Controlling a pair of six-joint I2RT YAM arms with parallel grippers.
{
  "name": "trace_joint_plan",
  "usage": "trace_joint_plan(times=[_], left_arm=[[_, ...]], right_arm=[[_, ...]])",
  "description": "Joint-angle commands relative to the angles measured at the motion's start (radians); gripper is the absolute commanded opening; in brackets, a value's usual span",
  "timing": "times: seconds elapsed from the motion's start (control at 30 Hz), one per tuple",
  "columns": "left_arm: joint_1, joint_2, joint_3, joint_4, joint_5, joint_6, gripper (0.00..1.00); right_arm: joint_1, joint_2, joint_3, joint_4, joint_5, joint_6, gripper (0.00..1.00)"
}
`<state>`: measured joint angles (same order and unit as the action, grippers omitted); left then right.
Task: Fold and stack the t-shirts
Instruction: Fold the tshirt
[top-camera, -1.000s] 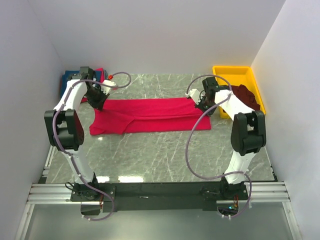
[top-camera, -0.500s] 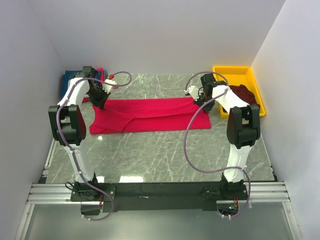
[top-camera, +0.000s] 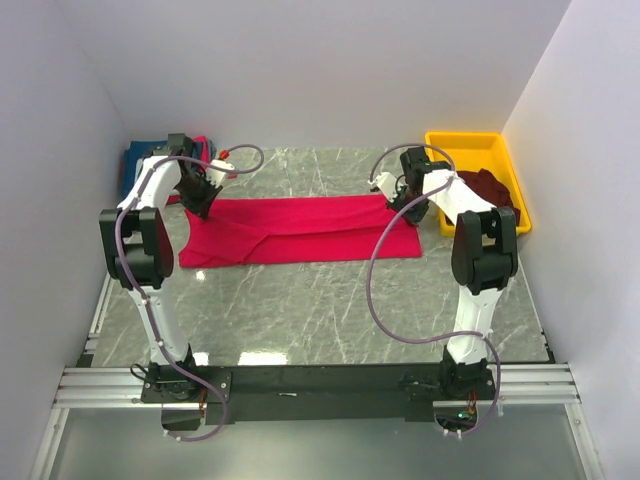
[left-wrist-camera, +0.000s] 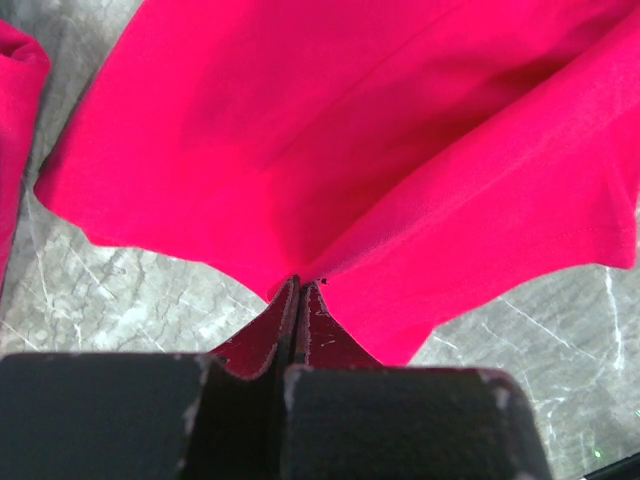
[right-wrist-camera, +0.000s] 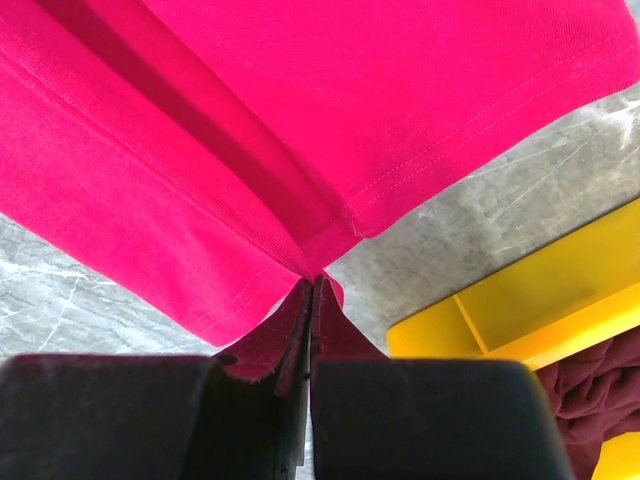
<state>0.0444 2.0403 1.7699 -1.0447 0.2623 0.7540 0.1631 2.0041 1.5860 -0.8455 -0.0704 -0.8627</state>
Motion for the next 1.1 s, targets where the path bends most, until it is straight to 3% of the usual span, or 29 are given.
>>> trace_joint_plan(times=[0.0, 0.27, 0.3, 0.33, 0.37, 0.4, 0.47, 0.63, 0.87, 1.07], left_arm=[[-0.001, 0.014, 0.037, 0.029, -0.011, -0.013, 0.01], [-0.001, 0.031, 0.043, 0.051, -0.031, -0.034, 0.01], [0.002, 0.029, 0.045, 0.067, -0.031, -0.047, 0.02], [0.005, 0.029, 0.048, 0.072, -0.026, -0.077, 0.06], [0.011, 0.031, 0.060, 0.072, -0.011, -0.091, 0.22], [0.026, 0.031, 0.069, 0.055, 0.008, -0.105, 0.29], [0.049, 0.029, 0.088, 0.028, 0.061, -0.140, 0.43], [0.153, -0.031, 0.013, -0.058, 0.182, -0.179, 0.63], [0.232, -0.187, -0.286, 0.023, 0.190, -0.208, 0.68], [0.296, -0.186, -0.397, 0.070, 0.206, -0.236, 0.72]], right_arm=[[-0.011, 0.022, 0.049, 0.002, 0.024, -0.010, 0.00], [-0.011, 0.047, 0.072, 0.016, 0.040, 0.024, 0.00], [-0.010, 0.053, 0.083, 0.011, 0.047, 0.048, 0.07], [-0.016, 0.059, 0.094, 0.006, 0.053, 0.062, 0.14], [-0.025, 0.070, 0.118, 0.000, 0.054, 0.079, 0.24], [-0.031, 0.073, 0.136, -0.015, 0.049, 0.120, 0.36], [-0.060, 0.088, 0.223, -0.094, 0.006, 0.183, 0.41], [-0.111, 0.075, 0.304, -0.262, -0.146, 0.290, 0.43], [-0.122, -0.002, 0.103, -0.235, -0.197, 0.421, 0.42], [-0.148, 0.053, 0.078, -0.190, -0.193, 0.520, 0.45]])
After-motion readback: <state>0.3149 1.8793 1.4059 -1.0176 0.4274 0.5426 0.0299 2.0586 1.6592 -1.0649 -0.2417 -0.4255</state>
